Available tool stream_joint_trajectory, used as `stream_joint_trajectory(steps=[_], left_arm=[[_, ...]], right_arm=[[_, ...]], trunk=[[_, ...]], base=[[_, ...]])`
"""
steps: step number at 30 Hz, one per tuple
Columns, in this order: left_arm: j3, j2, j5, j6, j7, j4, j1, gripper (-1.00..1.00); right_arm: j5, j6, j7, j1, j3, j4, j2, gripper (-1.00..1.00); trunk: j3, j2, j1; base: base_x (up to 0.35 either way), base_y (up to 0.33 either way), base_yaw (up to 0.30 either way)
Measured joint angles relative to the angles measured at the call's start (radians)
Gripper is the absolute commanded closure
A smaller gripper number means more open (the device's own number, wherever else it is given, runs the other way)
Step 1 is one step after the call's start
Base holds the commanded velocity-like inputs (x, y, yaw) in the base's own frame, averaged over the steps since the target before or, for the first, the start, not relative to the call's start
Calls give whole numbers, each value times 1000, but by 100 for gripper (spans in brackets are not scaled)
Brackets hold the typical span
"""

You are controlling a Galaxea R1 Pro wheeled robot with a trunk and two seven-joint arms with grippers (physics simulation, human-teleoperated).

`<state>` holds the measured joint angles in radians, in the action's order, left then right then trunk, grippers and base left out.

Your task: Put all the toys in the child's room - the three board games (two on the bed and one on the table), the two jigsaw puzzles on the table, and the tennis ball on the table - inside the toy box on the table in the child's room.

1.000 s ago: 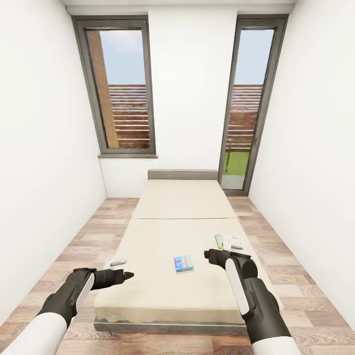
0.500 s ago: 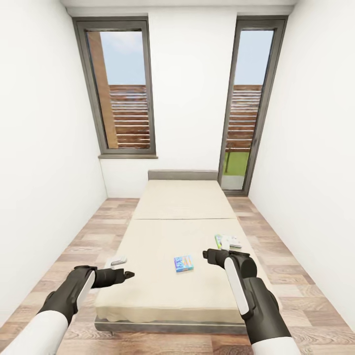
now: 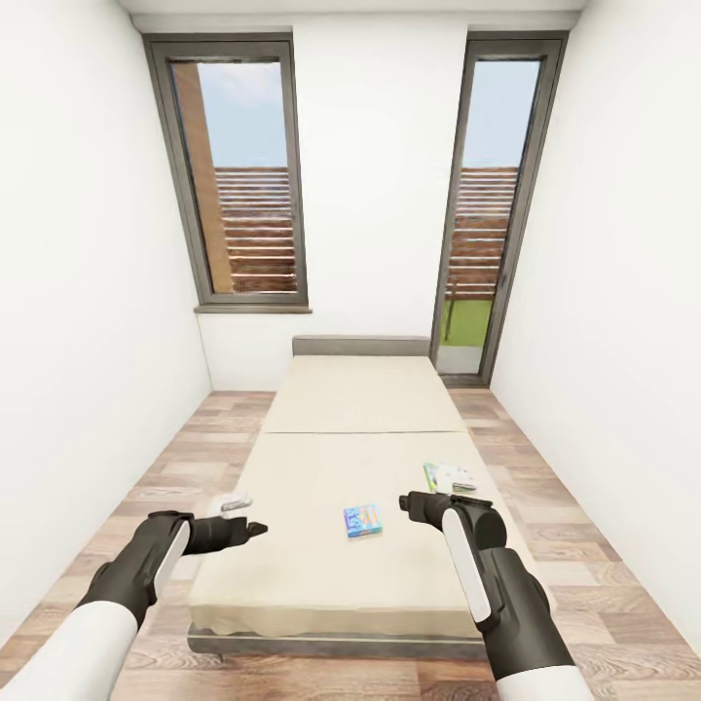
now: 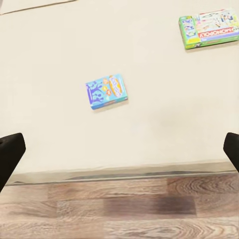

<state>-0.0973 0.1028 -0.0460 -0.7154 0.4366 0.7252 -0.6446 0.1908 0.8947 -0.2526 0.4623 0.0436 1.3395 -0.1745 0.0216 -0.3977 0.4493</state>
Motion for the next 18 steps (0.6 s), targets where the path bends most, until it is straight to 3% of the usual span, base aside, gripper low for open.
stream_joint_trajectory(steps=[7, 15, 18], left_arm=[[0, 4, 0, 0, 0, 10, 0, -100], [-1, 1, 0, 0, 0, 11, 0, -100], [-1, 3, 0, 0, 0, 11, 0, -100]], right_arm=[[1, 1, 0, 0, 3, -1, 0, -100], [6, 1, 1, 0, 2, -4, 0, -100], [30, 1, 1, 0, 2, -5, 0, -100]], trunk=[[7, 0, 0], [19, 0, 0], [24, 0, 0]], base=[[50, 124, 0], [29, 283, 0], [4, 323, 0]])
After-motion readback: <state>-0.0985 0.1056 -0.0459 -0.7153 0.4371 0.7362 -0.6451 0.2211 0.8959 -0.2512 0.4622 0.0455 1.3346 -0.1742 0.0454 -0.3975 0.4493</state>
